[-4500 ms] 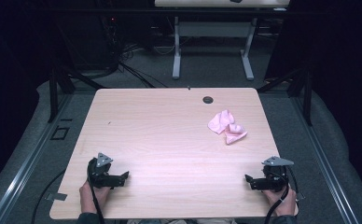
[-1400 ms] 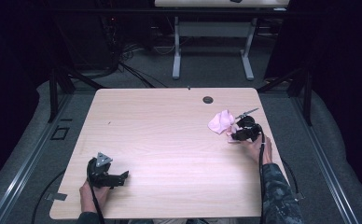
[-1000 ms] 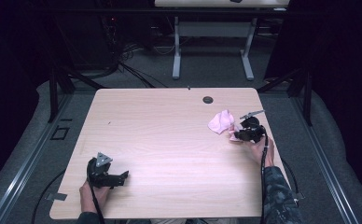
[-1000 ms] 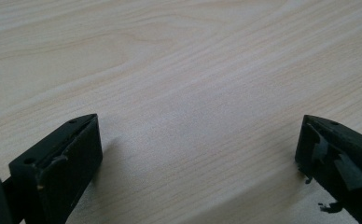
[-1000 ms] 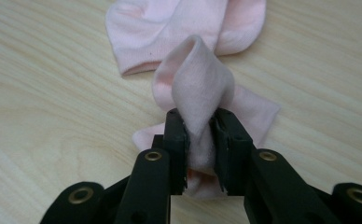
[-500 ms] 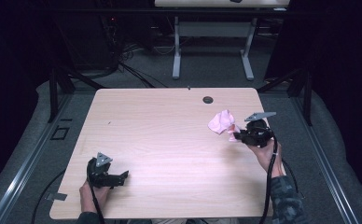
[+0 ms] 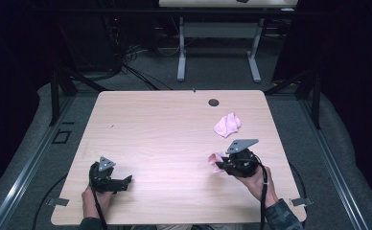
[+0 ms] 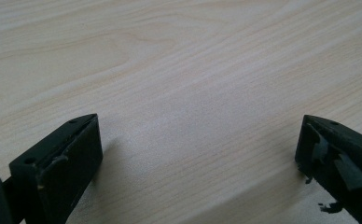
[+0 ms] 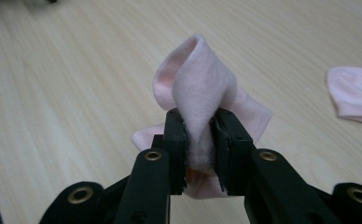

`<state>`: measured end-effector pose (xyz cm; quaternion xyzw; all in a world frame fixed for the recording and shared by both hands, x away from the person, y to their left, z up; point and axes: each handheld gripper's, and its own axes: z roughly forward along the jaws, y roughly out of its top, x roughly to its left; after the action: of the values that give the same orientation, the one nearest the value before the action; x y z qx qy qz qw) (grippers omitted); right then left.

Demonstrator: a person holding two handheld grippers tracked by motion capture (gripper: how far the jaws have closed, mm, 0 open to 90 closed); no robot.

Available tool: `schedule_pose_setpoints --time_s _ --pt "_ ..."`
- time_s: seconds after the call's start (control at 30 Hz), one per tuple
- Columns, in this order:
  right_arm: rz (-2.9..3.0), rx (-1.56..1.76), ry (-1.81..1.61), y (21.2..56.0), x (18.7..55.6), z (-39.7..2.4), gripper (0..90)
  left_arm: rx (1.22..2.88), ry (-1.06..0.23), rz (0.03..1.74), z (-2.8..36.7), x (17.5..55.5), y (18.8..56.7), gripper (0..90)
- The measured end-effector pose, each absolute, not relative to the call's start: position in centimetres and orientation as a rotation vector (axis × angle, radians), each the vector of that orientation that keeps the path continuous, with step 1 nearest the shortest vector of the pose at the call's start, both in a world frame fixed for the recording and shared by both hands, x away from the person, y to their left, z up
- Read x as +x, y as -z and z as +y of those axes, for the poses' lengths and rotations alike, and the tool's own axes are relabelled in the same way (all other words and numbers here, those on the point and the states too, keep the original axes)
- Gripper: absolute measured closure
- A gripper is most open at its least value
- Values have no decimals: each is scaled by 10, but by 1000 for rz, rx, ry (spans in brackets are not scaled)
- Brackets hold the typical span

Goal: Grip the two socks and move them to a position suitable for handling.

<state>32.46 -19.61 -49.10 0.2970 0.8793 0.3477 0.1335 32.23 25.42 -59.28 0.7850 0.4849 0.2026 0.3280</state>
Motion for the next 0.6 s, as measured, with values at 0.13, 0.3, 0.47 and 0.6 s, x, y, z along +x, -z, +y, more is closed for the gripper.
schedule_pose_setpoints --time_s 0.13,0.3,0.47,0.6 --pt "2600 805 -1019 500 313 -180 756 2055 -530 1269 254 322 593 5" --pt "2665 724 -1022 512 300 -161 754 2055 -531 1270 254 322 593 5" --pt "2743 615 -970 521 290 -141 750 2054 -530 1270 254 322 593 5" --pt "2795 597 -944 529 288 -134 745 2054 -529 1271 254 322 593 5"
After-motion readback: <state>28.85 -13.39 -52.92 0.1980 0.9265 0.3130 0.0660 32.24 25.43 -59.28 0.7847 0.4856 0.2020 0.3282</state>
